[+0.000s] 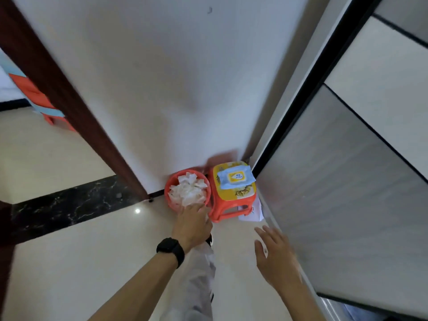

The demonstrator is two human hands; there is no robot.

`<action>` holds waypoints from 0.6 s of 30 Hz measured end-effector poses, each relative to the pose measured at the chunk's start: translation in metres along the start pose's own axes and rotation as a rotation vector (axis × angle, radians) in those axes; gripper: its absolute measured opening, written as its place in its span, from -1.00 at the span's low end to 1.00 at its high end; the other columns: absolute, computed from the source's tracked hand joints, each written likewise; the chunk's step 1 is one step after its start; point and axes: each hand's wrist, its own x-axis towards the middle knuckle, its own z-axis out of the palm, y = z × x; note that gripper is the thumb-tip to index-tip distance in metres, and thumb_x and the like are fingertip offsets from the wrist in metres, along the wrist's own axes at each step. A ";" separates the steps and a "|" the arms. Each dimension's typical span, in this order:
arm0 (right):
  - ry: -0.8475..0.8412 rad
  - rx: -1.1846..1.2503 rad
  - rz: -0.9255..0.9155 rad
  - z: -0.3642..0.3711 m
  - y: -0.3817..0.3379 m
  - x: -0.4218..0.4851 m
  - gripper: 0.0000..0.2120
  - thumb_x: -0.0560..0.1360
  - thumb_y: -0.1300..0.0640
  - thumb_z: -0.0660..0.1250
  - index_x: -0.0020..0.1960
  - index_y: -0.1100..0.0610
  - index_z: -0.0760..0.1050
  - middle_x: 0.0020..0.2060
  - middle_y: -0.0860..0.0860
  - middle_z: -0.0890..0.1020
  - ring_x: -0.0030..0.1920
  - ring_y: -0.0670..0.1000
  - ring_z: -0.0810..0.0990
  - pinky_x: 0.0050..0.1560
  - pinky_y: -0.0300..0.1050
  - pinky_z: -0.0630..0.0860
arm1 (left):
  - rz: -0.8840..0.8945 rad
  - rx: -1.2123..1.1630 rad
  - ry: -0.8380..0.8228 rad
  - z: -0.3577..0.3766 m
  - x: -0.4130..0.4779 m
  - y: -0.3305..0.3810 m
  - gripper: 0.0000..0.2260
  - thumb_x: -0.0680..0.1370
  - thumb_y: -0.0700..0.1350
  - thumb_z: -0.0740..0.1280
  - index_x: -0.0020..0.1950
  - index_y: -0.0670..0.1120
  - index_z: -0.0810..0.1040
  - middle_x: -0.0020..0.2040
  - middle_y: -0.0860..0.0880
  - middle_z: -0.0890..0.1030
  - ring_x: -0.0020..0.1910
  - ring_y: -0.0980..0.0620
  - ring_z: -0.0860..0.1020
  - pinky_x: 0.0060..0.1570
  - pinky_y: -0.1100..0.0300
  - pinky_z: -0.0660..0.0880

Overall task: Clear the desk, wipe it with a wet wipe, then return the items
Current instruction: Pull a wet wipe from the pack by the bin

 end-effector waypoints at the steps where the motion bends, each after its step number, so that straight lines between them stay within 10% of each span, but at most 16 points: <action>1: -0.017 -0.007 0.011 0.004 0.005 0.025 -0.55 0.49 -0.11 0.09 0.20 0.00 0.61 0.19 -0.02 0.63 0.28 0.10 0.52 0.23 0.12 0.51 | 0.018 0.006 -0.013 0.005 0.029 0.001 -0.69 0.56 0.08 0.15 0.21 0.11 0.58 0.23 0.11 0.58 0.22 -0.01 0.51 0.17 0.06 0.37; 18: -0.435 0.112 0.245 0.164 0.106 0.351 -0.72 0.53 0.16 0.24 0.22 0.09 0.52 0.19 0.03 0.60 0.19 0.05 0.49 0.14 -0.05 0.43 | 0.072 -0.107 -0.261 0.127 0.395 -0.007 -0.59 0.63 -0.01 0.23 0.46 -0.09 0.40 0.42 -0.10 0.44 0.39 -0.12 0.41 0.28 0.02 0.42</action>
